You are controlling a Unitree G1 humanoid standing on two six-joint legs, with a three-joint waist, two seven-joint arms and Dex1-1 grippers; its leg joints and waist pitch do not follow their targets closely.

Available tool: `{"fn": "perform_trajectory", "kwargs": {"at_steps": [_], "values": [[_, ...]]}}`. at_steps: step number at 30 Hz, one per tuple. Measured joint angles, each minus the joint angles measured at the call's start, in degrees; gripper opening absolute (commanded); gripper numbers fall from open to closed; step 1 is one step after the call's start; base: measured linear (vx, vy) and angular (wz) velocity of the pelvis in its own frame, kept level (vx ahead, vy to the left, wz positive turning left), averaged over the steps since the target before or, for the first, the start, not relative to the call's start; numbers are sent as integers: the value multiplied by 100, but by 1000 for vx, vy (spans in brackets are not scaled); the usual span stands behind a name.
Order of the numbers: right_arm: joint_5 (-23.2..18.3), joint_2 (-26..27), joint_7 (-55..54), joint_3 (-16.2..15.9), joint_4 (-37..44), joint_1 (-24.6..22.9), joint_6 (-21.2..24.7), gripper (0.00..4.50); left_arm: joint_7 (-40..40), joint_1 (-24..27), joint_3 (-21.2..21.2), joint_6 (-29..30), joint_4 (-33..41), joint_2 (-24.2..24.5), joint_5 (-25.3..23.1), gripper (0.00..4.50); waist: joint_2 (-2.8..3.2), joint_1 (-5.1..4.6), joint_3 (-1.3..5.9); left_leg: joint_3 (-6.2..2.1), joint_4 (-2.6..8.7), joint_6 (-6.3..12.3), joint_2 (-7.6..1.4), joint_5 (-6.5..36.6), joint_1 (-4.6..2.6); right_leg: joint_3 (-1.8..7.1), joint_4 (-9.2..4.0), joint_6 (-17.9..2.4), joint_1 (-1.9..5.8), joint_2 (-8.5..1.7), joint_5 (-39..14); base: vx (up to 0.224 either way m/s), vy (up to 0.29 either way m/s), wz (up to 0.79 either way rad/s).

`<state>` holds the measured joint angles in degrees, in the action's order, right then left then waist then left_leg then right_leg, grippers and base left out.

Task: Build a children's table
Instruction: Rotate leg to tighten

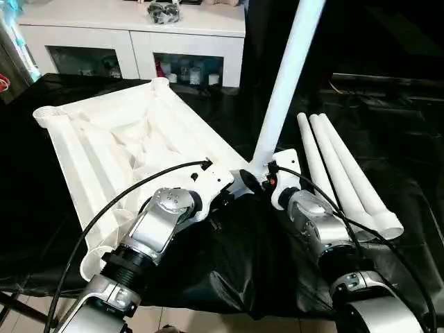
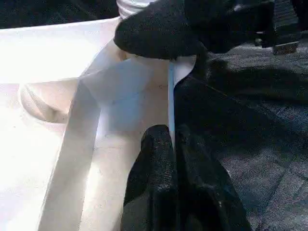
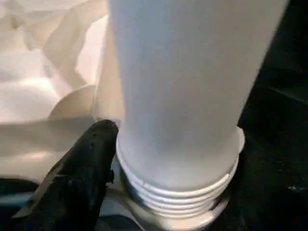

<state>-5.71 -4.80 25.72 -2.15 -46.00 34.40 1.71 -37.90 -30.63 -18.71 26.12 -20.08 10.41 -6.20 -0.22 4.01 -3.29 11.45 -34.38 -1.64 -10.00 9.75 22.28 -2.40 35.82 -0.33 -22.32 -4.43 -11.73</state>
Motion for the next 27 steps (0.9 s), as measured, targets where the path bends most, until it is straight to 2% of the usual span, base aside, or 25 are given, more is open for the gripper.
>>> {"fn": "perform_trajectory", "kwargs": {"at_steps": [6, 10, 16, 22, 25, 27], "values": [[67, -434, 811, -239, 519, -262, 126, 380, -444, 90, -8, -243, 113, 238, 85, 0, 15, 53, 3, 0, 25, 0, -1, 0, 0, -7, -6, 5, -7, 0, -3, 0, 0, 0], [23, -932, 1751, -507, 1079, -520, 296, 380, -1105, 276, -80, -445, 372, 588, 278, 0, 28, 115, 5, 0, 31, 0, -2, 0, 3, -8, -3, 18, -13, 1, -11, 0, 0, 0], [-186, -1388, 2758, -732, 1705, -800, 563, 380, -1881, 422, -158, -666, 581, 980, 486, 0, 29, 101, 4, 2, 28, 0, -1, 0, 6, -4, -7, 20, -15, 1, -12, 0, 0, 0], [-373, -1974, 3762, -967, 2418, -1102, 845, 380, -2570, 490, -210, -875, 648, 1351, 695, 0, 28, 132, 4, 2, 30, 0, -2, 0, 14, -7, -12, 26, -17, 1, -16, 0, 0, 0], [-396, -2030, 3958, -972, 2561, -1155, 952, 346, -2749, 491, -209, -903, 648, 1460, 759, 0, 26, 119, 3, 2, 28, 0, -2, 0, 16, -7, -12, 25, -18, 1, -16, 0, 0, 0], [-420, -2035, 3988, -972, 2573, -1155, 1015, 346, -2845, 493, -209, -903, 648, 1497, 773, 0, 26, 123, 2, 2, 27, 0, -2, 0, 17, -7, -12, 25, -18, 1, -16, 0, 0, 0]]}}
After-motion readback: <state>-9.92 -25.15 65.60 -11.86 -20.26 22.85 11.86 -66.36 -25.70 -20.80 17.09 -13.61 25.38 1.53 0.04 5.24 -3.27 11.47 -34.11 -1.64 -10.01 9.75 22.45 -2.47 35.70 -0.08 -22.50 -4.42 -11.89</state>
